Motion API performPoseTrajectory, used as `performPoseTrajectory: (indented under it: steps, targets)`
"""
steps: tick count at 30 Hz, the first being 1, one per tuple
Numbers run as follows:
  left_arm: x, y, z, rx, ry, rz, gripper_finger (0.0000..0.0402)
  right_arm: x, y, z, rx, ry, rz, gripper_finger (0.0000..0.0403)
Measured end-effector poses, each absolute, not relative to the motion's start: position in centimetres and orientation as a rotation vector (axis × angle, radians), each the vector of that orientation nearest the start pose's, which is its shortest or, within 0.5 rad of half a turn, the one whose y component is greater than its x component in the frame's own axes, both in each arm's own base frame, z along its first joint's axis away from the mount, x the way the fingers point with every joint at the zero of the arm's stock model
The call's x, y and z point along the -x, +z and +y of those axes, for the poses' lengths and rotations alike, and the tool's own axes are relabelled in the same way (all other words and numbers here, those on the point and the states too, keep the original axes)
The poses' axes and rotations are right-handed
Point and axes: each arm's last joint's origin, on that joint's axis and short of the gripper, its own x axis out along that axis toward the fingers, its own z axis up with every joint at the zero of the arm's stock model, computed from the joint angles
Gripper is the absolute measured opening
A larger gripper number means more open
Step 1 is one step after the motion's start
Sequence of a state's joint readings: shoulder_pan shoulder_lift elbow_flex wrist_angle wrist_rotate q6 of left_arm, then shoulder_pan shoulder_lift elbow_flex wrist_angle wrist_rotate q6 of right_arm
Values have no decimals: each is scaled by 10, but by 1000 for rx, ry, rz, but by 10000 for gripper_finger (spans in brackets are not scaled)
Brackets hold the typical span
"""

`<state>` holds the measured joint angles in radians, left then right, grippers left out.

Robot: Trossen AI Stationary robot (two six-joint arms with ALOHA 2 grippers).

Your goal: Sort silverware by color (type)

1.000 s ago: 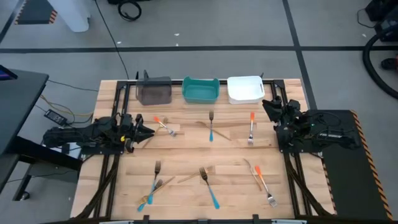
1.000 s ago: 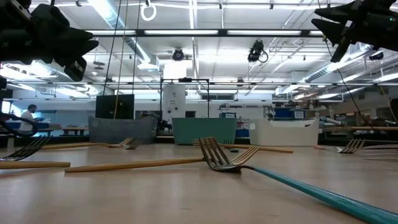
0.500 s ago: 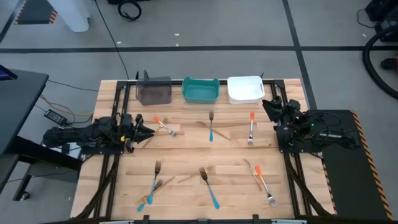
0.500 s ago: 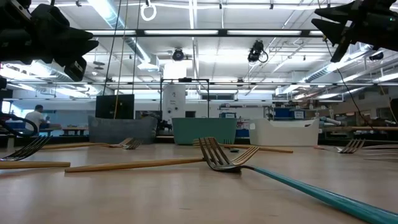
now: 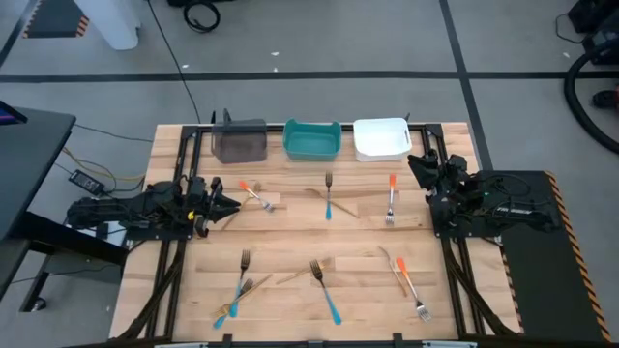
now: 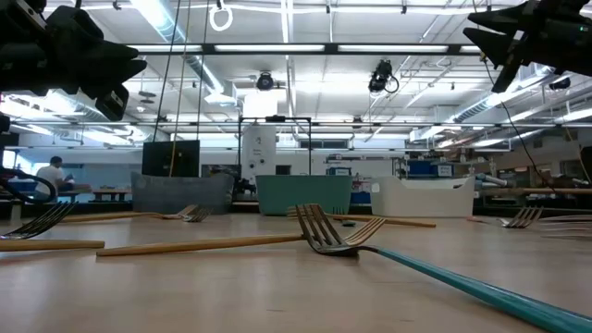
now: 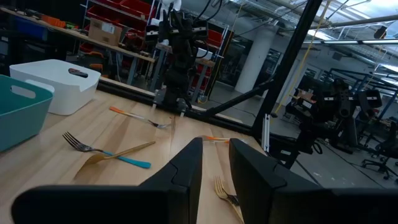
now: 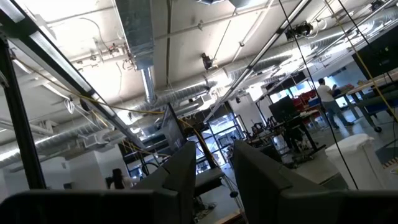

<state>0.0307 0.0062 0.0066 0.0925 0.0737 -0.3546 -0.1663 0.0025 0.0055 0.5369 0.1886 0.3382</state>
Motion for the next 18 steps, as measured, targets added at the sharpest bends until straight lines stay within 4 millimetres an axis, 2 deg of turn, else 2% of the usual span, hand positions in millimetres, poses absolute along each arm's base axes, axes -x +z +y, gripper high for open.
performPoseTrajectory:
  steps: [15,18]
  targets:
    - [-97,174,1,349,-59,-83,89,-81,214,-19,-332,-251,-596,114]
    - [-97,173,1,296,-55,-72,89,-81,214,-19,-332,-251,-596,114]
